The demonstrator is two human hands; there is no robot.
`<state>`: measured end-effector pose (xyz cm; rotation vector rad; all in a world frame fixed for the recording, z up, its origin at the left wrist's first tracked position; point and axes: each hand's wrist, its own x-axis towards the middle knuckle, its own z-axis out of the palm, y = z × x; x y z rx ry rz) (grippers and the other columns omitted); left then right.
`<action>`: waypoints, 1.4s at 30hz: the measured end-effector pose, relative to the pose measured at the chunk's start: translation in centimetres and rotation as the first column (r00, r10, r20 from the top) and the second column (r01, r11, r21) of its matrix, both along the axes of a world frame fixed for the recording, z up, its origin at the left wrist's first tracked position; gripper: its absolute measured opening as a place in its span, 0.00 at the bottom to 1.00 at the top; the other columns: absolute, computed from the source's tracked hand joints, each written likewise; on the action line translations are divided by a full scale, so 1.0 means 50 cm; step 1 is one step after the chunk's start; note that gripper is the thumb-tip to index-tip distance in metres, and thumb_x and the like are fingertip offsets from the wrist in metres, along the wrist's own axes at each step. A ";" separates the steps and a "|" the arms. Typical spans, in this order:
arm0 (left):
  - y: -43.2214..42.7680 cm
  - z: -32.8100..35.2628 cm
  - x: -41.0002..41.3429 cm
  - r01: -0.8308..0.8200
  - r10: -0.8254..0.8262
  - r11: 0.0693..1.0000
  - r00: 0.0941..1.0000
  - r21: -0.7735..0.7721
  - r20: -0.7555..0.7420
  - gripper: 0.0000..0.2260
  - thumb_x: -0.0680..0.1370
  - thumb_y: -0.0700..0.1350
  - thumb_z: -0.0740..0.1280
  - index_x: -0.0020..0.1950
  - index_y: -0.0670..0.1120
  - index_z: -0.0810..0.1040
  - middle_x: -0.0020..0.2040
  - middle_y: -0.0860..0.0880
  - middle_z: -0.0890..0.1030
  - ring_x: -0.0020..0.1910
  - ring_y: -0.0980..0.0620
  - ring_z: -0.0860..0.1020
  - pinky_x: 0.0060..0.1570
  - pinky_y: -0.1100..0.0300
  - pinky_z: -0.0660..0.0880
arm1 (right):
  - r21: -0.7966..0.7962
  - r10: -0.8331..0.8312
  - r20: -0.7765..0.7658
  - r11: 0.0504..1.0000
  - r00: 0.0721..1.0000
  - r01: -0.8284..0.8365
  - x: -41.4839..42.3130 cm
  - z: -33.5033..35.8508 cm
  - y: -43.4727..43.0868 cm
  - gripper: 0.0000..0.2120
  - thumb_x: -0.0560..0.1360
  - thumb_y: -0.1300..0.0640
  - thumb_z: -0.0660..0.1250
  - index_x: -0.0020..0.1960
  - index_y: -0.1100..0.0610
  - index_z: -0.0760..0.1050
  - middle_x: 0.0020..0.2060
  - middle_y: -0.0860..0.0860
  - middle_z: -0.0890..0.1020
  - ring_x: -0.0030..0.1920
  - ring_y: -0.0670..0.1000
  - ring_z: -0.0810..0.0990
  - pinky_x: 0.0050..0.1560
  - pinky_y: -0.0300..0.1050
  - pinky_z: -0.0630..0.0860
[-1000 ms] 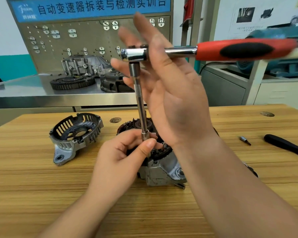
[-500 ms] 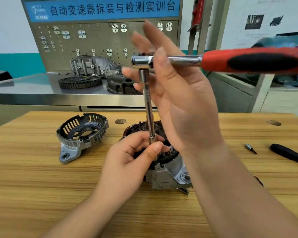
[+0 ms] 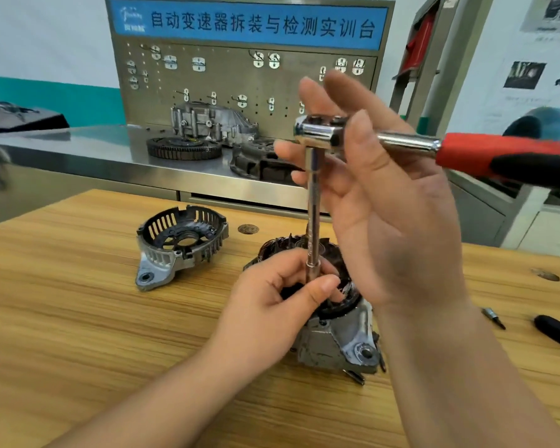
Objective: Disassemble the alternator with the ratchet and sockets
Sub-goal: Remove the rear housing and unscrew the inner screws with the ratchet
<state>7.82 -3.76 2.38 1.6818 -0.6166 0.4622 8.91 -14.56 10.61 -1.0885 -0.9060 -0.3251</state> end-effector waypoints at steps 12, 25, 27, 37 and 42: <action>0.005 0.028 0.001 0.122 -0.121 0.991 0.992 0.048 -0.024 0.08 0.75 0.42 0.62 0.50 0.44 0.78 0.44 0.51 0.85 0.45 0.48 0.82 0.50 0.53 0.78 | 0.023 0.189 -0.344 0.981 0.920 -0.193 0.009 0.026 -0.022 0.27 0.83 0.45 0.45 0.59 0.63 0.73 0.40 0.53 0.85 0.39 0.50 0.82 0.39 0.42 0.77; 0.049 0.026 0.026 0.119 -0.128 0.974 0.991 -0.194 -0.034 0.09 0.75 0.43 0.58 0.45 0.50 0.78 0.33 0.51 0.79 0.31 0.54 0.76 0.36 0.65 0.73 | -0.563 -0.564 0.270 0.565 0.780 0.604 -0.049 -0.079 -0.070 0.08 0.74 0.46 0.67 0.40 0.48 0.78 0.31 0.44 0.79 0.32 0.43 0.77 0.30 0.32 0.71; 0.059 0.014 0.033 0.022 -0.029 0.983 0.999 -0.185 -0.034 0.10 0.75 0.45 0.58 0.42 0.55 0.78 0.31 0.55 0.74 0.32 0.56 0.71 0.36 0.62 0.68 | -0.698 -0.578 0.410 0.299 0.705 0.650 -0.067 -0.101 -0.066 0.14 0.70 0.36 0.63 0.40 0.46 0.77 0.30 0.42 0.78 0.33 0.42 0.77 0.30 0.36 0.74; 0.065 -0.004 0.028 -0.158 0.136 0.939 0.987 -0.307 -0.091 0.10 0.75 0.50 0.59 0.38 0.51 0.76 0.28 0.56 0.69 0.29 0.59 0.65 0.34 0.55 0.63 | -0.748 -0.603 0.603 -0.198 0.523 0.633 -0.081 -0.136 -0.025 0.24 0.71 0.28 0.51 0.40 0.48 0.70 0.33 0.43 0.73 0.35 0.43 0.74 0.37 0.42 0.75; 0.066 -0.002 0.021 -0.194 0.169 0.929 0.980 -0.316 -0.106 0.11 0.75 0.52 0.59 0.40 0.47 0.76 0.28 0.54 0.68 0.30 0.57 0.66 0.35 0.54 0.64 | -0.739 -0.634 0.577 -0.136 0.516 0.660 -0.083 -0.142 -0.016 0.17 0.76 0.37 0.56 0.43 0.48 0.73 0.34 0.43 0.75 0.37 0.42 0.74 0.38 0.41 0.75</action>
